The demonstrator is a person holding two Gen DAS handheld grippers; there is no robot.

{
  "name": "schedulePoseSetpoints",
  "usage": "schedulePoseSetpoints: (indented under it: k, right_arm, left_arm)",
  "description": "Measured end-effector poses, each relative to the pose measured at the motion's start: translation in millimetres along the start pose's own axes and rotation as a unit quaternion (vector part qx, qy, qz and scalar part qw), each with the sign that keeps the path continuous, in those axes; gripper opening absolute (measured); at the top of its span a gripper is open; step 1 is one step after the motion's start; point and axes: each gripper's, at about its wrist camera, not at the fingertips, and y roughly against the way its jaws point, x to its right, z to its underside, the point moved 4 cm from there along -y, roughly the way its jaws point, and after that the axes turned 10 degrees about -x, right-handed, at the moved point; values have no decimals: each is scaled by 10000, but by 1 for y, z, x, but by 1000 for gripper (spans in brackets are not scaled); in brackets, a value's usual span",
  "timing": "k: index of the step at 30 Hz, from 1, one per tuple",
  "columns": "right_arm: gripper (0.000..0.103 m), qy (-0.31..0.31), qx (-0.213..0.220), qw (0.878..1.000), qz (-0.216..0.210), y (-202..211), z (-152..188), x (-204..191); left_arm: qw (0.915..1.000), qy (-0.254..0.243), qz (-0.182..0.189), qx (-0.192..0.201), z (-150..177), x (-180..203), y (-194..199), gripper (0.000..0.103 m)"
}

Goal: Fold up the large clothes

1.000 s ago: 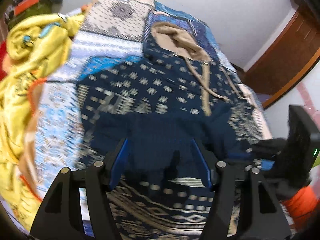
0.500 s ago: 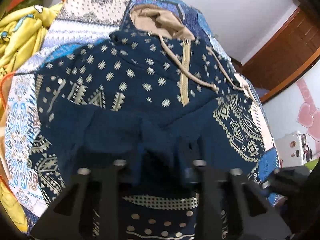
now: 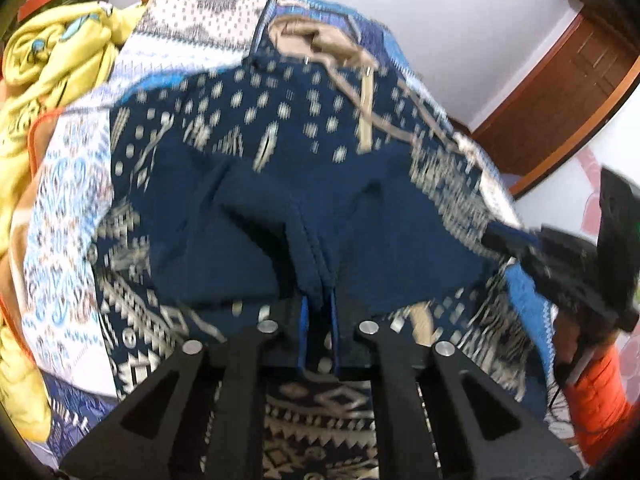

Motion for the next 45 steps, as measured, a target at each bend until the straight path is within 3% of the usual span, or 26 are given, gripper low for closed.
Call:
schedulePoseSetpoints:
  k: [3,7,10,12,14,18,22,25,27,29,31,34,41,45]
  right_arm:
    - [12,-39,-320,9991,291,-19,10,5]
    - [20,-98,-267,9988,408,-18,16,9]
    - [36,-168,-326,9979,528,-19,19,14]
    - [56,-270,-322,9971,640,-19,22,20]
    - [64,-409,-305,9972,552,-20,24,25]
    - [65,-710,-324,9969,80,-20,29,36]
    - [65,-619,-313,9975,167,-19,30,34]
    - [65,-637,-320,9973,153,-16,31,34]
    - [65,-681,-315,9971,107,-13,32,35]
    - [65,-734,-280,9969,49,-8,33,37]
    - [65,-775,-240,9967,29,-3,34,38]
    - [65,-785,-171,9968,37,5,36,40]
    - [65,-900,-9,9958,151,16,34,46]
    - [65,-1058,-119,9940,242,11,34,52]
  left_arm:
    - [9999,41,-53,-107,15,-5,-6,15]
    - [9998,113,7,-182,24,-12,3,30]
    - [9996,205,-52,-211,24,-21,15,35]
    - [9994,271,-136,-147,16,-29,25,36]
    - [9991,377,-176,-36,5,-37,34,38]
    - [9981,618,-15,81,-20,-49,41,42]
    - [9949,942,355,-88,-47,-52,24,43]
    - [9929,1065,412,-326,-62,-52,-3,43]
    - [9932,1034,368,-381,-67,-51,-15,43]
    - [9941,1002,200,-371,-71,-49,-26,37]
    - [9954,894,0,-349,-73,-46,-32,18]
    - [9976,647,-222,-92,-78,-35,-21,7]
    - [9931,236,89,1148,-67,-19,71,6]
    - [9923,204,103,1220,-42,-30,89,6]
